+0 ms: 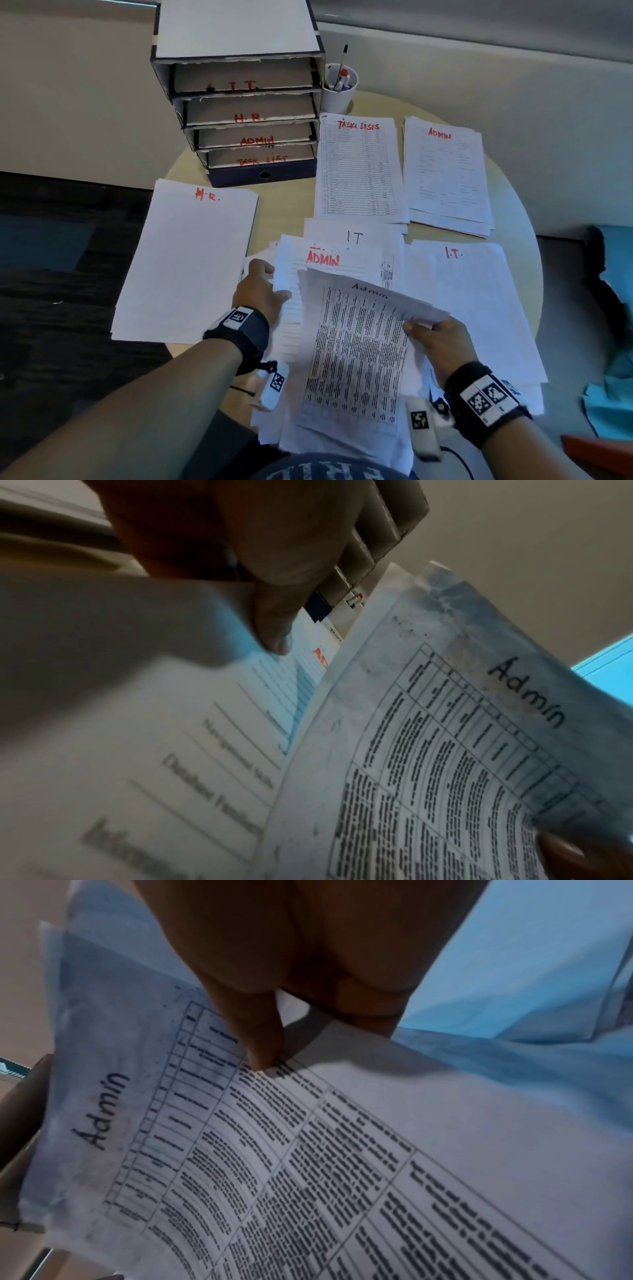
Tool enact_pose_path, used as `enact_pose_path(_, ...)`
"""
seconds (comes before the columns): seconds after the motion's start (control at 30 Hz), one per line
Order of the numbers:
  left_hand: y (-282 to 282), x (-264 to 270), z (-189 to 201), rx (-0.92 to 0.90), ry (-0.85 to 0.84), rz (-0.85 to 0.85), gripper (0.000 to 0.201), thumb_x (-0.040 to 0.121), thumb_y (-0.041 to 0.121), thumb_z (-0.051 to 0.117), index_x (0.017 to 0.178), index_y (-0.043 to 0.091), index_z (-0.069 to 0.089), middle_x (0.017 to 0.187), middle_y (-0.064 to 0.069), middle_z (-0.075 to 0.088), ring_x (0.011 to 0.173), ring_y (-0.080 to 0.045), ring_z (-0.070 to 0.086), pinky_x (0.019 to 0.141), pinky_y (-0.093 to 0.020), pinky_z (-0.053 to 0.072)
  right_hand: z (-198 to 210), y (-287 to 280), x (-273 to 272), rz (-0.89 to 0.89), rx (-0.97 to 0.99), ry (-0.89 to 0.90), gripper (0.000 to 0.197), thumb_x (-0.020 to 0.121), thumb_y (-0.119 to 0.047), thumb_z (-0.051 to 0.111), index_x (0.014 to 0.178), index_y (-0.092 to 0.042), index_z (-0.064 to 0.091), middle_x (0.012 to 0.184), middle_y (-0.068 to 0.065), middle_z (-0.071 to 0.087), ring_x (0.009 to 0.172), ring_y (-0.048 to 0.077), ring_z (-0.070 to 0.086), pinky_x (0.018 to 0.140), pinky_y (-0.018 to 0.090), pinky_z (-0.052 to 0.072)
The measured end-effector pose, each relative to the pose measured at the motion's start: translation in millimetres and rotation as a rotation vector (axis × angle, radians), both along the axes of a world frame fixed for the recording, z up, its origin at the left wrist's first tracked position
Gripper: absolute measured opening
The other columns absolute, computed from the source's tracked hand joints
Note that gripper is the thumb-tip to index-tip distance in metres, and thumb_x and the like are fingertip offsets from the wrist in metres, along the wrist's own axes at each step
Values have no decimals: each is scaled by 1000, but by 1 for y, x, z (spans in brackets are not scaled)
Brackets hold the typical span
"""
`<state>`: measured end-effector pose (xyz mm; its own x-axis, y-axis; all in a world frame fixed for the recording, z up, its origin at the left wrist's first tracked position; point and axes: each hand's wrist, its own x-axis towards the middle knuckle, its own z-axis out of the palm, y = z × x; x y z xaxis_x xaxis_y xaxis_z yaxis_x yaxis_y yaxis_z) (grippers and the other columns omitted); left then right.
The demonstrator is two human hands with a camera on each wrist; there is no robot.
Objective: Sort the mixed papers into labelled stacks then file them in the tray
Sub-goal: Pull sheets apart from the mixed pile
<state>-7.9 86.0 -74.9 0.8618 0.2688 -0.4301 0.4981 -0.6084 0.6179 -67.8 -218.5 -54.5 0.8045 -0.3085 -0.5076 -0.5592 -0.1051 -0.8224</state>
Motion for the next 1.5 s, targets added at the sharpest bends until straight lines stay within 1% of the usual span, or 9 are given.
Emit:
enact_pose_path(0.13, 8, -5, 5, -37, -65, 3, 19, 87, 26, 71, 93, 20, 54, 87, 3, 58, 86, -23, 57, 72, -29, 42, -2, 0, 2, 72, 34, -17, 15, 79, 4, 76, 78, -11, 78, 87, 20, 75, 90, 37, 70, 91, 52, 54)
enact_pose_path(0.3, 12, -6, 13, -127, -47, 71, 50, 92, 15, 62, 135, 28, 41, 106, -1, 56, 98, -23, 57, 87, -29, 44, -2, 1, 1, 43, 75, -22, 18, 79, 5, 75, 92, -7, 77, 91, 11, 78, 93, 32, 72, 97, 50, 53)
enact_pose_path(0.4, 15, -6, 14, -18, -62, 4, 11, 88, 13, 60, 93, 17, 52, 80, 2, 54, 74, -22, 51, 60, -27, 38, -3, -1, 0, 50, 78, -15, 20, 81, 3, 75, 96, -11, 76, 92, 9, 78, 93, 32, 72, 96, 53, 53)
enact_pose_path(0.5, 16, -3, 15, -33, -116, -3, 22, 83, 10, 64, 66, 15, 51, 65, 2, 52, 62, -19, 46, 52, -24, 32, -5, -3, -2, 54, 82, -19, 21, 81, 2, 75, 96, -13, 76, 93, 8, 78, 93, 33, 72, 96, 54, 53)
enact_pose_path(0.97, 21, -9, 17, -63, -180, -31, 31, 92, 28, 64, 65, 13, 55, 62, 3, 52, 64, -16, 48, 58, -26, 37, -9, -5, -2, 20, 185, -67, 20, 81, 7, 72, 95, -6, 78, 96, 15, 77, 94, 33, 72, 94, 45, 54)
enact_pose_path(1.1, 23, -11, 17, -140, -194, -20, 33, 93, 21, 61, 62, 17, 53, 58, 9, 49, 61, -10, 43, 53, -17, 33, -7, -7, -2, 93, 176, -118, 29, 77, 14, 71, 71, -12, 78, 76, 11, 73, 75, 24, 66, 71, 34, 51)
enact_pose_path(1.23, 19, -17, 24, -385, -205, -26, 39, 94, 2, 57, 62, 24, 54, 49, 19, 50, 50, 3, 43, 52, -9, 34, -11, -7, -4, 109, 267, -149, 34, 72, 23, 68, 72, -9, 78, 100, 12, 76, 95, 32, 70, 83, 38, 57)
enact_pose_path(1.37, 21, -28, 23, -669, 1, -71, 24, 83, -4, 64, 69, 15, 64, 63, 6, 60, 60, -12, 45, 54, -22, 35, -12, -5, 0, 131, 314, -175, 23, 72, 21, 69, 75, 0, 76, 120, -2, 71, 110, 14, 68, 87, 26, 56)
enact_pose_path(1.5, 21, -27, 24, -792, 201, -64, 47, 84, -19, 44, 55, 13, 64, 102, -10, 75, 80, -15, 67, 57, -24, 35, -9, -5, 2, 115, 196, -175, 27, 76, 16, 70, 71, -10, 77, 84, 7, 75, 84, 25, 68, 79, 35, 55)
